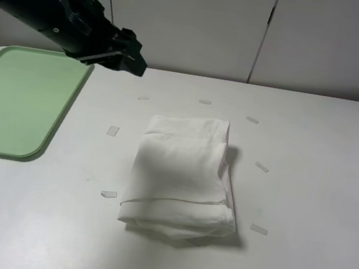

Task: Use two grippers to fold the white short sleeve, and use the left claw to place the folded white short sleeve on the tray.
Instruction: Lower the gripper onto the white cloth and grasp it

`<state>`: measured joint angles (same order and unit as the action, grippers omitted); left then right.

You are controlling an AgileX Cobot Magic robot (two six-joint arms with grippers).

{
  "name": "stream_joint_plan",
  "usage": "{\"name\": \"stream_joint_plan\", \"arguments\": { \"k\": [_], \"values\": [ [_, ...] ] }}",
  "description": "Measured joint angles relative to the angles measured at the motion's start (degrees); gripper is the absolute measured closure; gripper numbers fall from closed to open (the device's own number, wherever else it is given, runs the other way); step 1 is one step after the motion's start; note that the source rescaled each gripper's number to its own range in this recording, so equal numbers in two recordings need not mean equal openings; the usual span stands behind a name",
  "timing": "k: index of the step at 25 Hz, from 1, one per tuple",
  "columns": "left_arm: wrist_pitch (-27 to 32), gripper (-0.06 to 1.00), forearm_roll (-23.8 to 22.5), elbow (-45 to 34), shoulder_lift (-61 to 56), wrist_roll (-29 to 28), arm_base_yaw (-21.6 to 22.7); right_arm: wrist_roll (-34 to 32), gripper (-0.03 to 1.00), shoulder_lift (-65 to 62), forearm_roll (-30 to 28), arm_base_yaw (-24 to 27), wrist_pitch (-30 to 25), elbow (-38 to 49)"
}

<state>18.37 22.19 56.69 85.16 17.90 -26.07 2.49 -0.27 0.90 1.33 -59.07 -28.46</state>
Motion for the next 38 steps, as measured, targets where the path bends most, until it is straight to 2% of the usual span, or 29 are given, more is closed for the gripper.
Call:
{"name": "stream_joint_plan", "arguments": {
  "k": [1,4,13,16,19,22,26,30,35,36,38],
  "values": [
    [0.25,0.32,-2.76,-0.35,-1.18,-3.02,0.53,0.0,-0.03,0.0,0.0,0.0,0.0,0.0],
    [0.66,0.32,-5.43,-2.19,-3.41,-6.48,1.35,0.0,-0.03,0.0,0.0,0.0,0.0,0.0],
    [3.44,0.29,-3.66,-10.2,-4.48,-7.29,5.06,0.0,-0.03,0.0,0.0,0.0,0.0,0.0],
    [3.54,0.24,-2.29,-13.35,-4.52,-6.34,6.8,0.0,-0.03,0.0,0.0,0.0,0.0,0.0],
    [3.28,0.13,-1.04,-16.36,-4.59,-4.5,8.38,0.0,-0.03,0.0,0.0,0.0,0.0,0.0],
    [2.96,0.0,-0.78,-18.23,-4.59,0.04,8.75,0.0,-0.03,0.0,0.0,0.0,0.0,0.0],
    [1.87,-0.05,-0.56,-19.38,-4.59,2.26,8.75,0.0,-0.03,0.0,0.0,0.0,0.0,0.0],
    [0.23,-0.05,1.79,-19.87,-4.59,2.32,8.75,0.0,-0.03,0.0,0.0,0.0,0.0,0.0],
    [-0.47,-0.05,7.79,-19.87,-4.59,2.53,8.75,0.0,-0.03,0.0,0.0,0.0,0.0,0.0],
    [-0.47,-0.05,7.79,-19.87,-4.59,2.53,8.75,0.0,-0.03,0.0,0.0,0.0,0.0,0.0],
    [-0.5,-0.05,11.22,-19.87,-4.59,2.86,8.75,0.04,-0.03,0.0,0.0,0.0,0.0,0.0]
  ]
}}
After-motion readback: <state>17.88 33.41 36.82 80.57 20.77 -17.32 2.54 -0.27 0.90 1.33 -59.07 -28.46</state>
